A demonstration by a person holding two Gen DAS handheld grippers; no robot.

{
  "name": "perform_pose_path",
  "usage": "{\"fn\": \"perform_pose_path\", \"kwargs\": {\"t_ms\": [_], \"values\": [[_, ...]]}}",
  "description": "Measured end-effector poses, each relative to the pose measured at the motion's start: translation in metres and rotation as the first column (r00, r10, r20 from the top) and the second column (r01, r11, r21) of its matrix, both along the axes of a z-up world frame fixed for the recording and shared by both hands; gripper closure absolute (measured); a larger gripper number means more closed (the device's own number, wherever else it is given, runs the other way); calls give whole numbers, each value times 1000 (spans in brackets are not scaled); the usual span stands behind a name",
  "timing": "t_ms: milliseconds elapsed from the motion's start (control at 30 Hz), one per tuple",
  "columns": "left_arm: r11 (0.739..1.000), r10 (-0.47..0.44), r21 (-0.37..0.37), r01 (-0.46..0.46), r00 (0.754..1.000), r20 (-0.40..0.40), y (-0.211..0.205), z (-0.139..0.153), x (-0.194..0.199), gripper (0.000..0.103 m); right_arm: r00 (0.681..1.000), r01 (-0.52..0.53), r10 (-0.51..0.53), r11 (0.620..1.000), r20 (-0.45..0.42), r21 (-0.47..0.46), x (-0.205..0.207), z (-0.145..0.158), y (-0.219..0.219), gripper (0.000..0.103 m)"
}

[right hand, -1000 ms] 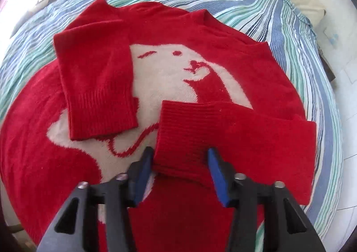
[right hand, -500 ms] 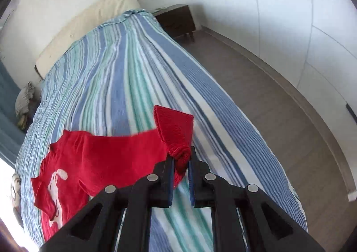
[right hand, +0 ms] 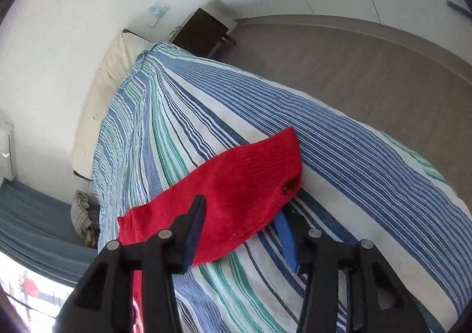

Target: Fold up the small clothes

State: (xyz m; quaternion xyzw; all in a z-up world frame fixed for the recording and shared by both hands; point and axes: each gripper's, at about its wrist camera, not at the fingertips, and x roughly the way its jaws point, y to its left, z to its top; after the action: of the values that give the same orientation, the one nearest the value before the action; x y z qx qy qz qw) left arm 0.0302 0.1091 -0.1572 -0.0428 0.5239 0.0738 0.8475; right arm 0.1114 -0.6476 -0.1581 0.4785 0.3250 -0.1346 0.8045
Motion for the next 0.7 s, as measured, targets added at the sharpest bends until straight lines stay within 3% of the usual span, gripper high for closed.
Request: {"fn": "perform_pose_path", "kwargs": {"t_ms": [33, 67, 100, 233, 433, 700], "values": [[1000, -4, 5, 4, 1000, 0, -1, 0, 0, 19, 1000, 13, -13, 1000, -6, 18, 1, -4, -2, 58], [1000, -7, 9, 7, 1000, -2, -2, 0, 0, 19, 999, 33, -32, 999, -33, 19, 2, -6, -3, 85], [1000, -9, 12, 9, 1000, -4, -2, -1, 0, 19, 995, 56, -56, 998, -82, -5, 2, -7, -3, 99], [1000, -6, 7, 6, 1000, -4, 0, -1, 0, 19, 974, 109, -138, 981, -179, -160, -10, 0, -6, 100], [1000, 4, -7, -5, 1000, -22, 2, -5, 3, 19, 966, 103, -143, 978, -218, -183, -12, -7, -2, 101], [1000, -1, -9, 1, 1000, -6, 3, -2, 0, 19, 978, 77, -113, 976, -175, -203, -21, -3, 0, 98]]}}
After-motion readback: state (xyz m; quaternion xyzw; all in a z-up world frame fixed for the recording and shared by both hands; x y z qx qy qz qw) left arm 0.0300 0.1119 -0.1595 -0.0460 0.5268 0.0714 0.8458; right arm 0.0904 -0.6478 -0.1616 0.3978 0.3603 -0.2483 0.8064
